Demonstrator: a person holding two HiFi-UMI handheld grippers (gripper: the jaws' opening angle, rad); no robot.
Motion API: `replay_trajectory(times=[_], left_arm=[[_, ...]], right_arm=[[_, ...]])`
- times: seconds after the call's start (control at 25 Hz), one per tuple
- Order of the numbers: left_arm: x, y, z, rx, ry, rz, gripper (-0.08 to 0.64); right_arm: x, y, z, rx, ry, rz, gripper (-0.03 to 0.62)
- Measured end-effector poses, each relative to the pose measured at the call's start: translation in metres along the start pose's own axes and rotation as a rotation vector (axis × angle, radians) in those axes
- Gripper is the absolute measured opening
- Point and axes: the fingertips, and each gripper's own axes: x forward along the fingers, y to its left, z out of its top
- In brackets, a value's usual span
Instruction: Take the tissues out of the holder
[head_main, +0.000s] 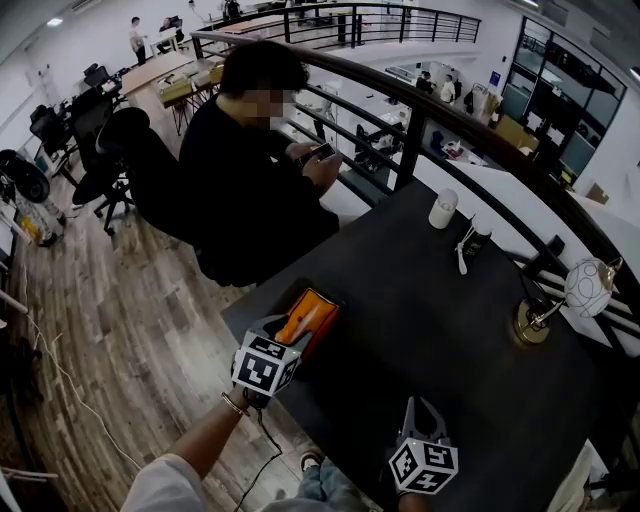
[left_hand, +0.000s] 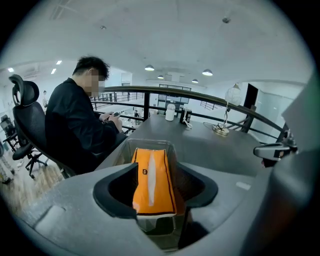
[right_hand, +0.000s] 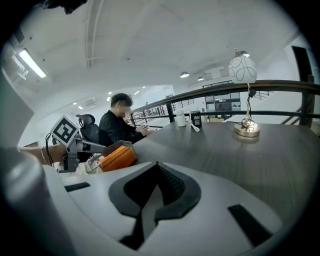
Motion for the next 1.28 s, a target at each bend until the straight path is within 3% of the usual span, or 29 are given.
replay_trajectory(times=[0.6,1.0,1.28], left_arm=[[0.041,0.010,-0.024,0.004,0.140,0.027,0.192],[0.049,0.016,-0.033,-0.033,0.227,0.036,0.190],[0.056,0.018,-0.036,-0.007,0.274,0.044,0.190]], right_arm=[[0.021,-0.007,-0.019,0.023,0.050,0.016,0.006],[0.024,-0.010,-0.025,0.032,0.070,0.017,0.006],[0.027,-0.008,-0.029,0.037,0.077,0.018,0.006]])
